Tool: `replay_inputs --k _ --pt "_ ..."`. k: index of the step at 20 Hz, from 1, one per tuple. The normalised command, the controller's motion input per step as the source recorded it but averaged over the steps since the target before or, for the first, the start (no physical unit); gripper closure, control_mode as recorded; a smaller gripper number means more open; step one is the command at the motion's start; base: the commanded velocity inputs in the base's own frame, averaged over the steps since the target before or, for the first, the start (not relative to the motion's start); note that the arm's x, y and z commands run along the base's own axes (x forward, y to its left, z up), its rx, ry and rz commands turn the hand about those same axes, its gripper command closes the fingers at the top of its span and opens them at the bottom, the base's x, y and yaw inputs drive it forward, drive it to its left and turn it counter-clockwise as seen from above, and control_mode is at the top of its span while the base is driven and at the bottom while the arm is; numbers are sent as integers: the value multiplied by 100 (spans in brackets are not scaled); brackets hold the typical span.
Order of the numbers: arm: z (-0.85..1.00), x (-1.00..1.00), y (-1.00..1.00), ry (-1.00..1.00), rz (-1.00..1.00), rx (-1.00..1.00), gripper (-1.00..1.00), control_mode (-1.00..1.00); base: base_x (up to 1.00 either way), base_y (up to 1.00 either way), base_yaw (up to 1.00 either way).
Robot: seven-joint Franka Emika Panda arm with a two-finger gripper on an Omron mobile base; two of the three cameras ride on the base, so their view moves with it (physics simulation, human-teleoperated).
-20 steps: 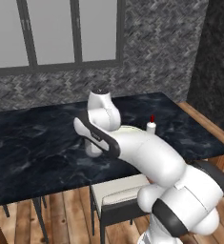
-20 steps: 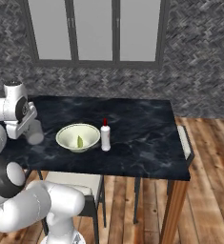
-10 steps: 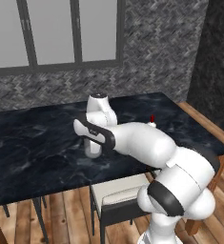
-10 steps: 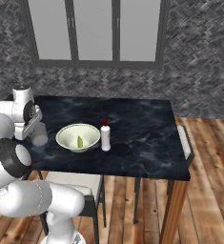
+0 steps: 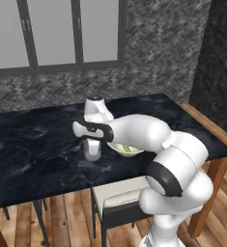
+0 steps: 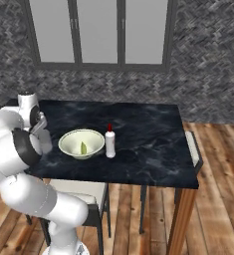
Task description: There is a bowl on the dining counter. Grab a lemon wedge from the fridge and place it in the bowl. Then get the liquor bottle and glass cup from the cabinet and place them next to the bowl.
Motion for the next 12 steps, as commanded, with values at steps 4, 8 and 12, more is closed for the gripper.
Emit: replay_inputs --k 4,8,12 --pt "-1 25 0 1 -2 -5 100 -100 0 0 0" --pt "0 23 0 0 -2 -5 100 -100 0 0 0" --pt "-3 14 0 0 -2 -5 100 -100 0 0 0"
